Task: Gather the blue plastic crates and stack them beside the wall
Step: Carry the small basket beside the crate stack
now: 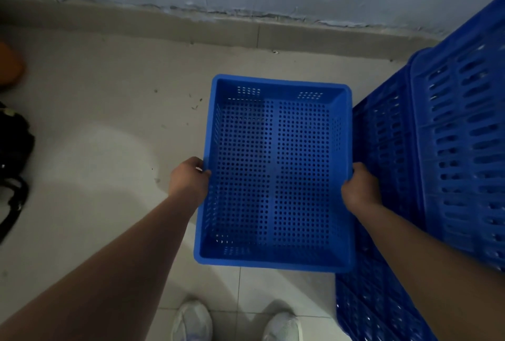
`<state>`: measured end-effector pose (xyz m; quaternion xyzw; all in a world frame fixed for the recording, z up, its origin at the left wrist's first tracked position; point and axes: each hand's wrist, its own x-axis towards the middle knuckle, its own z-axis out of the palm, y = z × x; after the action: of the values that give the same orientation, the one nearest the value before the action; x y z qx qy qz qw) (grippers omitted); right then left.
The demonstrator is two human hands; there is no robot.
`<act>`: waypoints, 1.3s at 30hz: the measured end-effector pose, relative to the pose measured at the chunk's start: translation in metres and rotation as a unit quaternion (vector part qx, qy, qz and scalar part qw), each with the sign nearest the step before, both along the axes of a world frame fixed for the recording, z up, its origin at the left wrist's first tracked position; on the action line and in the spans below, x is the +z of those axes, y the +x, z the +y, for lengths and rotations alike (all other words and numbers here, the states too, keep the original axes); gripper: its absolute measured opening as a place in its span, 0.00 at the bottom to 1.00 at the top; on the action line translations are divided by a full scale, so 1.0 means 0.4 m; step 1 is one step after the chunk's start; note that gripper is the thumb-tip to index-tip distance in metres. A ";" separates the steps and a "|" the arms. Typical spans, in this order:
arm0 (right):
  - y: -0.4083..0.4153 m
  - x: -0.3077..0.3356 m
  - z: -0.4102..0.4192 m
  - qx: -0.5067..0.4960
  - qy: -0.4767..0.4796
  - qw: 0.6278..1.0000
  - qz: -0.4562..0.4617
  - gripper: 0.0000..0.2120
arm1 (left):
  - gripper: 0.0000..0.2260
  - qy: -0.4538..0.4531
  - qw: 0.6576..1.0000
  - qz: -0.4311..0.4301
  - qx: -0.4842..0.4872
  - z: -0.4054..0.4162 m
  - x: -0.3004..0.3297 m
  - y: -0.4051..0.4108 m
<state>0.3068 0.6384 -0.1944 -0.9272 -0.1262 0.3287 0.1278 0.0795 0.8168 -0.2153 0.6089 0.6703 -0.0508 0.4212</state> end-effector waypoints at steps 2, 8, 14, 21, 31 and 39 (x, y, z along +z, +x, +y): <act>0.001 0.002 0.000 0.003 -0.006 1.000 0.000 0.13 | 0.07 -0.001 1.000 -0.004 0.003 0.000 0.001 0.001; -0.001 -0.001 -0.008 -0.014 -0.011 1.000 -0.008 0.11 | 0.08 -0.004 1.000 -0.016 0.009 0.002 0.000 0.004; -0.007 0.002 -0.021 -0.014 -0.003 1.000 0.009 0.11 | 0.07 -0.001 1.000 0.003 -0.006 -0.006 0.002 -0.002; -0.005 0.001 -0.031 0.000 0.007 1.000 0.005 0.12 | 0.09 0.002 1.000 0.009 -0.012 -0.009 0.009 -0.005; -0.005 -0.020 -0.042 -0.023 0.043 0.998 0.025 0.15 | 0.03 0.006 0.999 0.045 -0.024 -0.016 0.009 -0.001; -0.015 -0.023 -0.039 -0.038 0.038 0.999 0.006 0.19 | 0.12 -0.002 0.999 0.035 -0.022 -0.019 0.008 0.003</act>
<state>0.3007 0.6227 -0.2034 -0.9238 -0.1027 0.3239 0.1764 0.0808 0.8092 -0.2119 0.6207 0.6707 -0.0831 0.3975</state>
